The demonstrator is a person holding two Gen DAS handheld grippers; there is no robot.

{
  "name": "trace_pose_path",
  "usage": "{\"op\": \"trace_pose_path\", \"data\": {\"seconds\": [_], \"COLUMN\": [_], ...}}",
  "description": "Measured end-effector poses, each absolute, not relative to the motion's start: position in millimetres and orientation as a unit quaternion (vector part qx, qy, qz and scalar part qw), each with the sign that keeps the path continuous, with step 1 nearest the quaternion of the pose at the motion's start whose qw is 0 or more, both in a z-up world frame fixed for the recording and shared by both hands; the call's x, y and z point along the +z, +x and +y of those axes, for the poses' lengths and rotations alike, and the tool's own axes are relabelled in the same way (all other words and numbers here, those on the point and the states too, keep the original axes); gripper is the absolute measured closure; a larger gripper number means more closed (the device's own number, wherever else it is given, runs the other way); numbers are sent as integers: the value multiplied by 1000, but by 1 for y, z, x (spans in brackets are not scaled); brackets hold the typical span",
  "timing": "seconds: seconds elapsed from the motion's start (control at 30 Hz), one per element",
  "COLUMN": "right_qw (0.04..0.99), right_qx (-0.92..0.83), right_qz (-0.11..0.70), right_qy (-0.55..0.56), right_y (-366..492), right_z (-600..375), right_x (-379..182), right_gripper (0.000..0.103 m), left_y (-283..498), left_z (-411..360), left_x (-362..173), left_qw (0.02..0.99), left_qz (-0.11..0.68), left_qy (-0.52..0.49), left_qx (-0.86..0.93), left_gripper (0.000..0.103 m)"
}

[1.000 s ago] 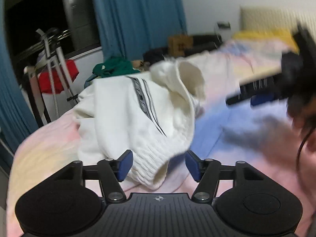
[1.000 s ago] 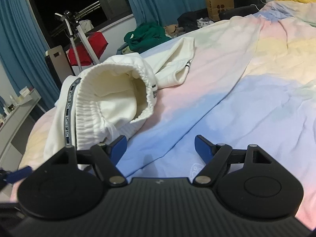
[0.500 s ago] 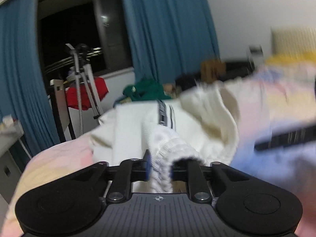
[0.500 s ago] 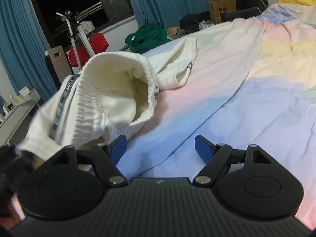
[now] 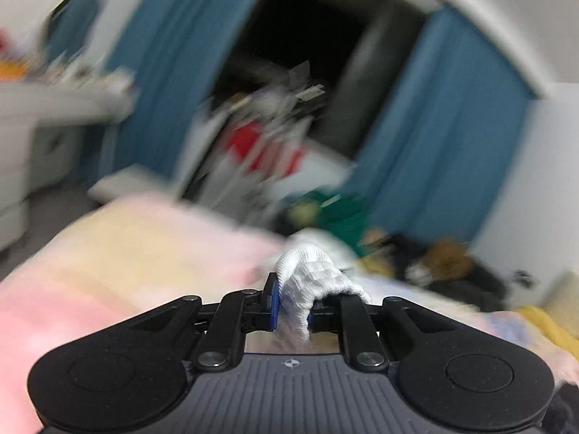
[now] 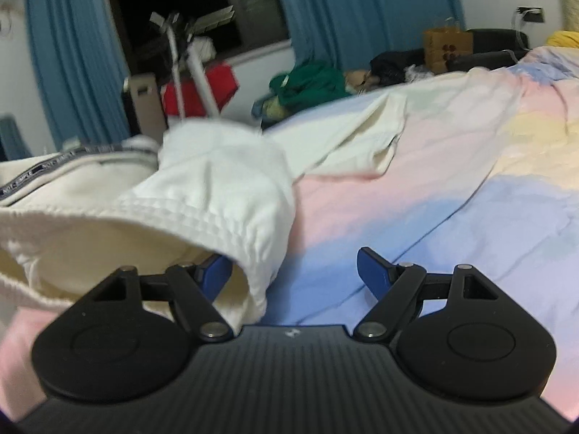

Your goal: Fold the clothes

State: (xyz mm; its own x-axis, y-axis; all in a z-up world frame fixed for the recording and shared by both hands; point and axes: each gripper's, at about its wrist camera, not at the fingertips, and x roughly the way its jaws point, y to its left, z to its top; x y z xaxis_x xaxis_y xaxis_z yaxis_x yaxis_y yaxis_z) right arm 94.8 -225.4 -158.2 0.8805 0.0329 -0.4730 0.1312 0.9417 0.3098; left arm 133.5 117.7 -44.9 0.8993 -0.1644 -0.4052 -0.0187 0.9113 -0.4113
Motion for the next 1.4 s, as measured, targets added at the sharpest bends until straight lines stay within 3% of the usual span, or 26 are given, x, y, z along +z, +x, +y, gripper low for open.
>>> {"op": "trace_pose_path", "data": {"seconds": [0.27, 0.37, 0.4, 0.43, 0.47, 0.53, 0.57, 0.6, 0.67, 0.77, 1.0, 1.2, 1.4], "right_qw": [959, 952, 950, 951, 952, 953, 955, 957, 961, 967, 983, 970, 959], "right_qx": [7, 18, 21, 21, 18, 13, 12, 10, 6, 6, 6, -12, -19], "right_qz": [265, 292, 295, 291, 288, 283, 279, 272, 258, 233, 176, 230, 253], "right_qy": [103, 94, 97, 101, 102, 105, 104, 102, 96, 100, 54, 80, 127], "right_y": [107, 121, 125, 127, 129, 128, 127, 123, 117, 103, 55, 66, 74], "right_z": [-188, -183, -183, -182, -182, -182, -183, -183, -182, -183, -177, -189, -202], "right_x": [-170, -179, -182, -183, -183, -180, -177, -173, -163, -143, -99, -118, -129], "right_gripper": [26, 45, 55, 72, 80, 85, 86, 89, 90, 91, 91, 91, 91], "left_y": [187, 176, 171, 163, 154, 136, 125, 120, 108, 91, 100, 99, 93], "left_z": [178, 189, 192, 194, 195, 201, 204, 208, 218, 227, 193, 178, 177], "left_x": [-92, -91, -90, -88, -85, -84, -86, -90, -100, -109, -116, -143, -148], "left_qw": [895, 875, 869, 865, 861, 848, 837, 820, 786, 749, 736, 723, 733], "left_qz": [351, 367, 370, 373, 377, 378, 376, 372, 360, 332, 388, 445, 440], "left_qy": [-276, -316, -327, -334, -340, -371, -396, -432, -498, -564, -532, -518, -515], "left_qx": [19, 2, -6, -10, -15, -26, -33, -44, -66, -101, -155, -106, -67], "left_gripper": [87, 84, 82, 79, 73, 52, 45, 45, 43, 30, 27, 28, 31]}}
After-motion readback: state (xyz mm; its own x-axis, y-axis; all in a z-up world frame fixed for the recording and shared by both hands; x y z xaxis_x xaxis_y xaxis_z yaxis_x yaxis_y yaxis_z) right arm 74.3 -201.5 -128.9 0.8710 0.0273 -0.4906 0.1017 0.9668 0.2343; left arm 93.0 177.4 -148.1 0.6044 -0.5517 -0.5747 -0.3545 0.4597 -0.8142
